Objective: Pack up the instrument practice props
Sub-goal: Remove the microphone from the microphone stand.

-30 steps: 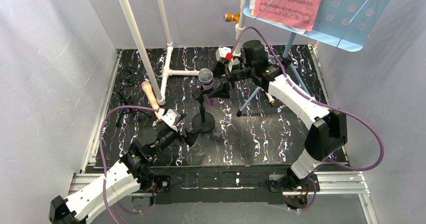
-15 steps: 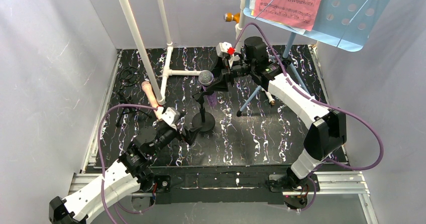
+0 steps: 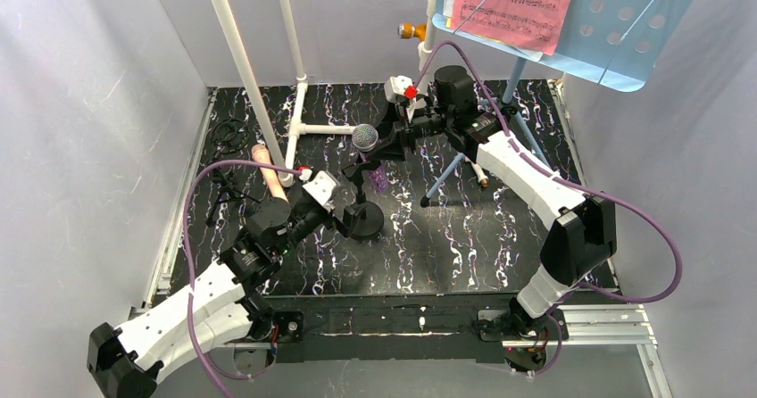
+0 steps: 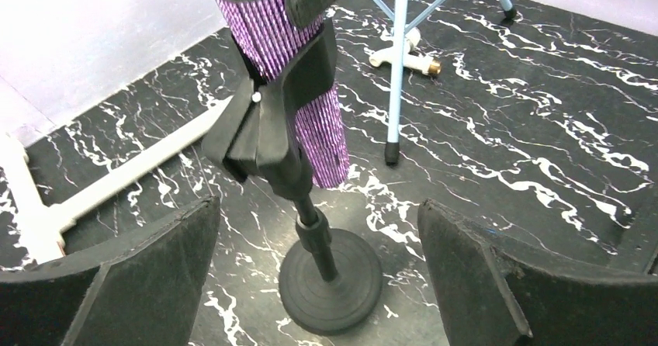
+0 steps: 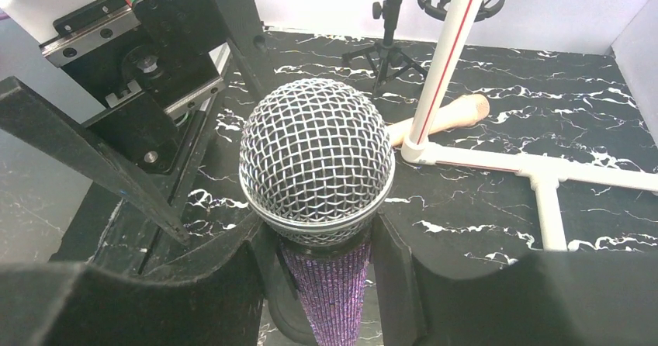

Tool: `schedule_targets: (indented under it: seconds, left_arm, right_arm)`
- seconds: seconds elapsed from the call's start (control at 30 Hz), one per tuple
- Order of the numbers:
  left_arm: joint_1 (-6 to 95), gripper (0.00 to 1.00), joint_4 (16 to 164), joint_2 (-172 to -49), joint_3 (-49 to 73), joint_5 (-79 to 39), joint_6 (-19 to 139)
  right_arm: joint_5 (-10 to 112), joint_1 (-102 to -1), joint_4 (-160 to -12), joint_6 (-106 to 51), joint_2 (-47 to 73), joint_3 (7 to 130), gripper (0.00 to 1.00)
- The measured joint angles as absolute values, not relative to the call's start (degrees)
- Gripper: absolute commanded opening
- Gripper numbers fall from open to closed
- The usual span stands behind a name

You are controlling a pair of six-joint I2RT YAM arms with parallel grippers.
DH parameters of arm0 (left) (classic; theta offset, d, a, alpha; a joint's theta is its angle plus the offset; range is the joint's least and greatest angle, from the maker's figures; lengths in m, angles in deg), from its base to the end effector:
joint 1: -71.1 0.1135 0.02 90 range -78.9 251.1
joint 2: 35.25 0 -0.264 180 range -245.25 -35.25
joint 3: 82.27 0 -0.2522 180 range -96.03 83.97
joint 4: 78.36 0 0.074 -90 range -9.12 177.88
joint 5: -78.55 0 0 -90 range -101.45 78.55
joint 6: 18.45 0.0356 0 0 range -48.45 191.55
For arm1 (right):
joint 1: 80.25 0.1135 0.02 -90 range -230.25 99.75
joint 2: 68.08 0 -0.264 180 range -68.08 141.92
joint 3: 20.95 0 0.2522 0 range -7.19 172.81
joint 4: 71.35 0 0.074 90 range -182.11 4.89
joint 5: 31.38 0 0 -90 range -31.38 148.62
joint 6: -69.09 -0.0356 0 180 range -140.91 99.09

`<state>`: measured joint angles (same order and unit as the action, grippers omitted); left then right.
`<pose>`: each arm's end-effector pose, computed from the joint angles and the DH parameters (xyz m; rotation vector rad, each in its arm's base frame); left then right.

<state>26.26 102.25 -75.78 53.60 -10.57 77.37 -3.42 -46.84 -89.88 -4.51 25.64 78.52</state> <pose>0.1283 -0.1268 0.3089 0.6393 1.3799 -0.5356 0.2970 0.2336 0.3821 -1.4062 1.1569 1.1701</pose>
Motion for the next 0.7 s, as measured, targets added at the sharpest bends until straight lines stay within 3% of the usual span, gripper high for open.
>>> schedule_targets:
  seconds: [0.23,0.6,0.7]
  left_arm:
    - [27.03,0.79,104.64,-81.86,50.28,-9.87,81.81]
    - [30.22,0.7,106.43,-86.3,48.09,-9.26,83.05]
    - [30.85,0.56,107.0,-86.97,47.35,-10.72,83.05]
  right_arm:
    - [-3.22,-46.86,-90.98,-3.9,25.2,78.5,0.15]
    - [-3.27,-46.86,-91.11,-3.18,24.91,78.21,0.15]
    - [-3.27,-46.86,-91.11,-3.11,24.87,78.19,0.15]
